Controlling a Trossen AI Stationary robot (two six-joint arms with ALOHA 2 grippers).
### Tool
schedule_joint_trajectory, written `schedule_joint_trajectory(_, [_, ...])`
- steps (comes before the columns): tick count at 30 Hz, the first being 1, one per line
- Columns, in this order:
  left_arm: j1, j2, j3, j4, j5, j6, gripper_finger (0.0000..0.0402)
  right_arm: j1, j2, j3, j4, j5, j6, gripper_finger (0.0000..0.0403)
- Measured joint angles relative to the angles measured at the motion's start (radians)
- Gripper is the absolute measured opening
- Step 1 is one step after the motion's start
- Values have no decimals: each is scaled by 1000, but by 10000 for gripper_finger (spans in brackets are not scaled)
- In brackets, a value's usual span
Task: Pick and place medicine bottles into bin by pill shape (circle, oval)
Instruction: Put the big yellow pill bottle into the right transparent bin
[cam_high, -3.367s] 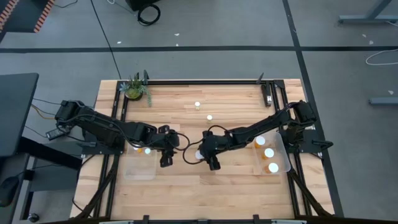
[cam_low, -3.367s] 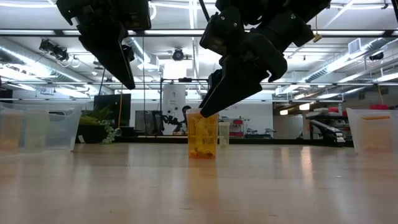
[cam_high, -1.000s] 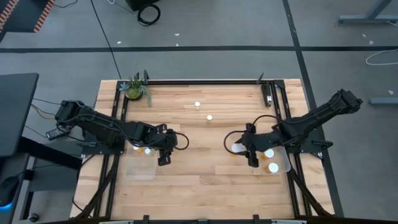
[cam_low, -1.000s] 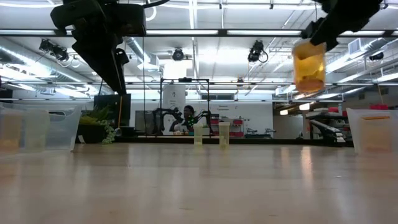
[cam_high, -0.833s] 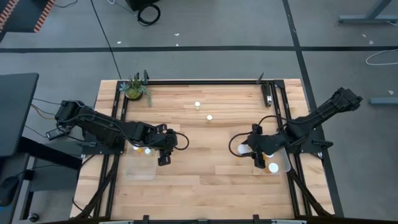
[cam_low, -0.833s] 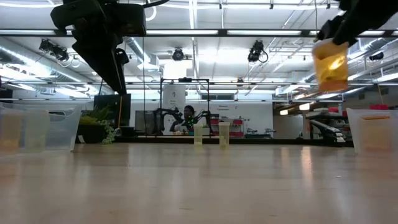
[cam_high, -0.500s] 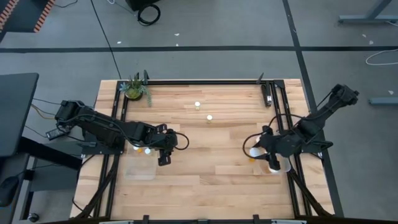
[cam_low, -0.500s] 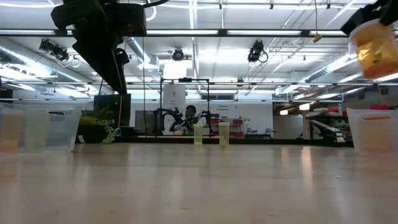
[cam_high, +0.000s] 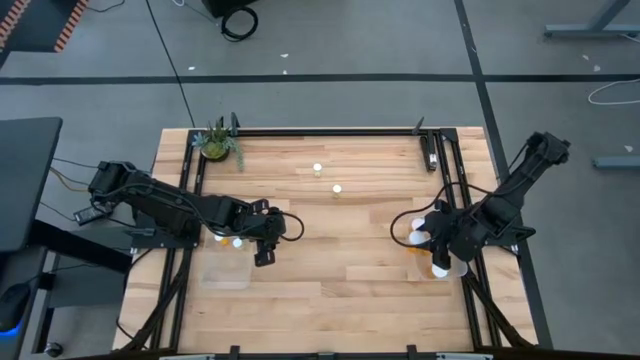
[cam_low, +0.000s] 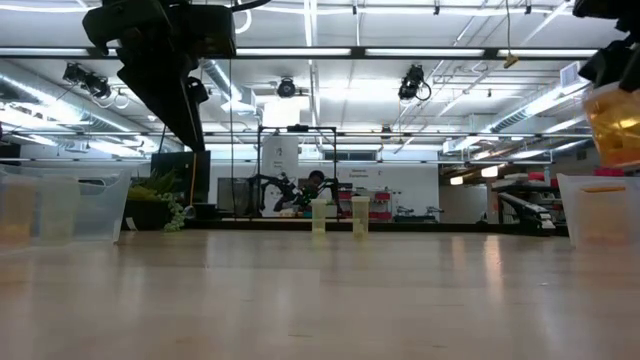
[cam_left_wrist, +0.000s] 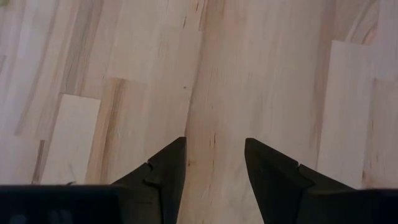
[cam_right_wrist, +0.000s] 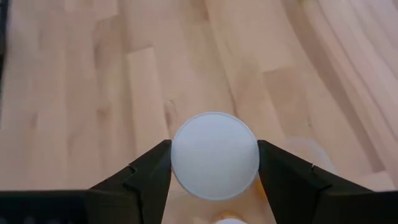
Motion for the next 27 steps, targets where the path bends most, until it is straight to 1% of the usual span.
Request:
schedule_joint_trajectory(4, [0,0,0,0,0,0,172,31,0,-33,-2,48,63,228])
schedule_joint_trajectory(10, [0,0,0,-1,0,0,172,76,0,-39,-61,52,154,228])
schedule_joint_trajectory(15, [0,0,0,-1,0,-1,172,112,0,-39,-115,73,194,228])
schedule_joint_trajectory(19, [0,0,0,0,0,-1,172,135,0,-40,-115,107,212,228])
schedule_joint_trajectory(27, [-1,0,0,-1,0,-1,172,163,7,-40,-137,124,271,228])
